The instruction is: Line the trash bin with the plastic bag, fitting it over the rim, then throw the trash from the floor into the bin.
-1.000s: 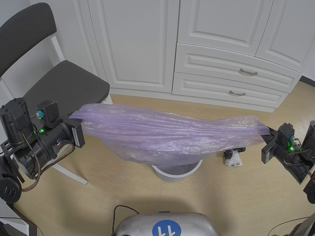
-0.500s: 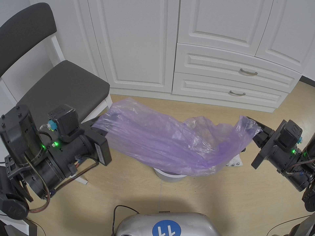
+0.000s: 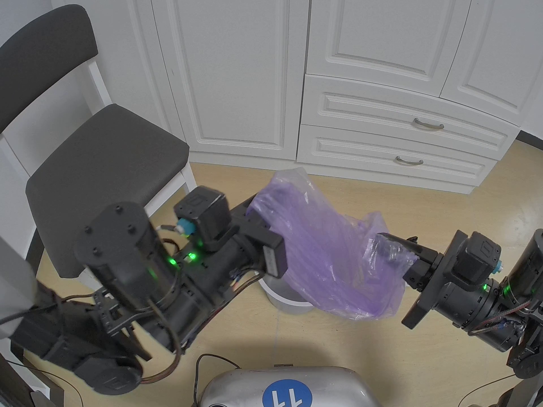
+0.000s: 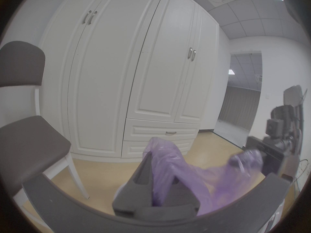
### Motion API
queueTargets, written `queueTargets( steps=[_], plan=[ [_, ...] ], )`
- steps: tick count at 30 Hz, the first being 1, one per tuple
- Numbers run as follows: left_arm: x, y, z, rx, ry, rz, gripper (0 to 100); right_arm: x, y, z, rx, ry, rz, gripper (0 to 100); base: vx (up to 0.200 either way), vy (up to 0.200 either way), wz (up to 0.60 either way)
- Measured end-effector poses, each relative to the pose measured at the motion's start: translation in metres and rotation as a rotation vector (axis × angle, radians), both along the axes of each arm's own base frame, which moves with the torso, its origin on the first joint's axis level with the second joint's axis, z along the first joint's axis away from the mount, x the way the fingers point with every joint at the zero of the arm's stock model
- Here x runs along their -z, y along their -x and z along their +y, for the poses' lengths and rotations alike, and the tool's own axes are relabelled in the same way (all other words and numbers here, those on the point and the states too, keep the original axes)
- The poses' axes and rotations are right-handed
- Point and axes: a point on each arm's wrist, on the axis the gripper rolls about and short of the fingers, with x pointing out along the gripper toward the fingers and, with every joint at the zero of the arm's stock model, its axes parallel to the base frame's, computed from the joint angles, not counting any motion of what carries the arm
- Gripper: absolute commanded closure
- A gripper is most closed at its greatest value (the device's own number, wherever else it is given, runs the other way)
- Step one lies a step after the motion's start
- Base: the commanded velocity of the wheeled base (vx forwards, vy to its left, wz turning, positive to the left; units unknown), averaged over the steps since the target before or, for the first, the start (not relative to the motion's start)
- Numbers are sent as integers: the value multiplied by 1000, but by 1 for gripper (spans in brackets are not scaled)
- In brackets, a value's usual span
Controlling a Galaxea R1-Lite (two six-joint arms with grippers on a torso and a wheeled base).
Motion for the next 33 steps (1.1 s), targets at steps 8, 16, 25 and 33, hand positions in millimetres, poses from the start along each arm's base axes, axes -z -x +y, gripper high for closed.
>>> queueTargets(
  steps=[8, 16, 25, 33],
  plan=[
    [17, -52, -18, -75, 76, 37, 100, 12, -22, 22, -17, -86, 149, 100, 0, 0, 0],
    [33, -82, -7, -154, 69, 59, 100, 26, -60, 38, 20, -160, 255, 100, 0, 0, 0],
    [49, -108, -19, -168, 68, 61, 100, 45, -94, 37, 47, -186, 245, 100, 0, 0, 0],
    [73, -127, -28, -180, 41, 89, 100, 84, -123, 31, 81, -151, 292, 100, 0, 0, 0]
  ],
)
